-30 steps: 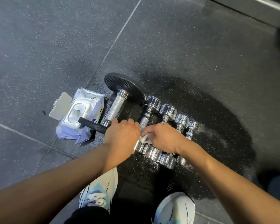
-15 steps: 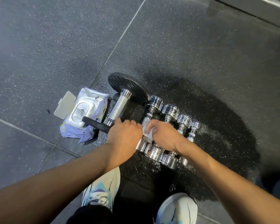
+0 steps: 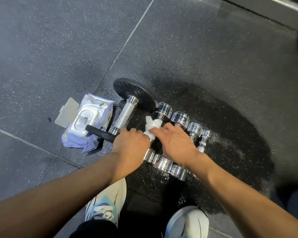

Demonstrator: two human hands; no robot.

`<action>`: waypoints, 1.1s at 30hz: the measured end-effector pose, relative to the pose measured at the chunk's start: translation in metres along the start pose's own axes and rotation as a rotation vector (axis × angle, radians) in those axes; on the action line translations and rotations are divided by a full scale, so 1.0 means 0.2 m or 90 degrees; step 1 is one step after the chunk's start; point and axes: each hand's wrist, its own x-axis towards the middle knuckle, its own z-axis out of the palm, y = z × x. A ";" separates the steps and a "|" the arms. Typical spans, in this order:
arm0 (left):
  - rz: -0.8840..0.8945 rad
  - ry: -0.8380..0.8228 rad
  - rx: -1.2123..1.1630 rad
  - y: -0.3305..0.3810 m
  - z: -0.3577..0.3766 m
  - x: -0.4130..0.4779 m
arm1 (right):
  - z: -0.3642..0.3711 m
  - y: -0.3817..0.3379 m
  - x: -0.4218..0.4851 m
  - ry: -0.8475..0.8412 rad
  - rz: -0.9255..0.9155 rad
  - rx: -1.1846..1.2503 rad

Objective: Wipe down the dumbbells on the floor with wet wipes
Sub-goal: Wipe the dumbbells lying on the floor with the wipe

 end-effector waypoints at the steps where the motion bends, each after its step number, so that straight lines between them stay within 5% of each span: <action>1: -0.001 -0.006 -0.004 0.00 0.00 0.00 | 0.00 0.03 0.00 0.025 0.021 -0.035; 5: -0.003 -0.030 -0.010 0.01 -0.01 0.02 | 0.00 0.01 0.01 0.037 0.042 -0.088; 10: 0.005 -0.036 -0.011 0.00 -0.02 0.01 | 0.04 -0.04 -0.06 -0.060 -0.114 0.046; 16: 0.008 -0.028 -0.009 -0.01 -0.02 0.00 | -0.03 0.06 0.01 -0.007 0.017 -0.133; 21: 0.010 -0.037 -0.002 0.00 -0.01 0.01 | 0.00 0.01 -0.07 -0.113 -0.147 -0.015; 27: 0.007 -0.034 -0.007 -0.01 -0.02 0.00 | -0.03 0.10 -0.01 -0.013 0.004 -0.120; 33: 0.014 -0.053 -0.003 0.00 -0.03 0.01 | 0.04 0.05 -0.13 -0.060 -0.149 -0.013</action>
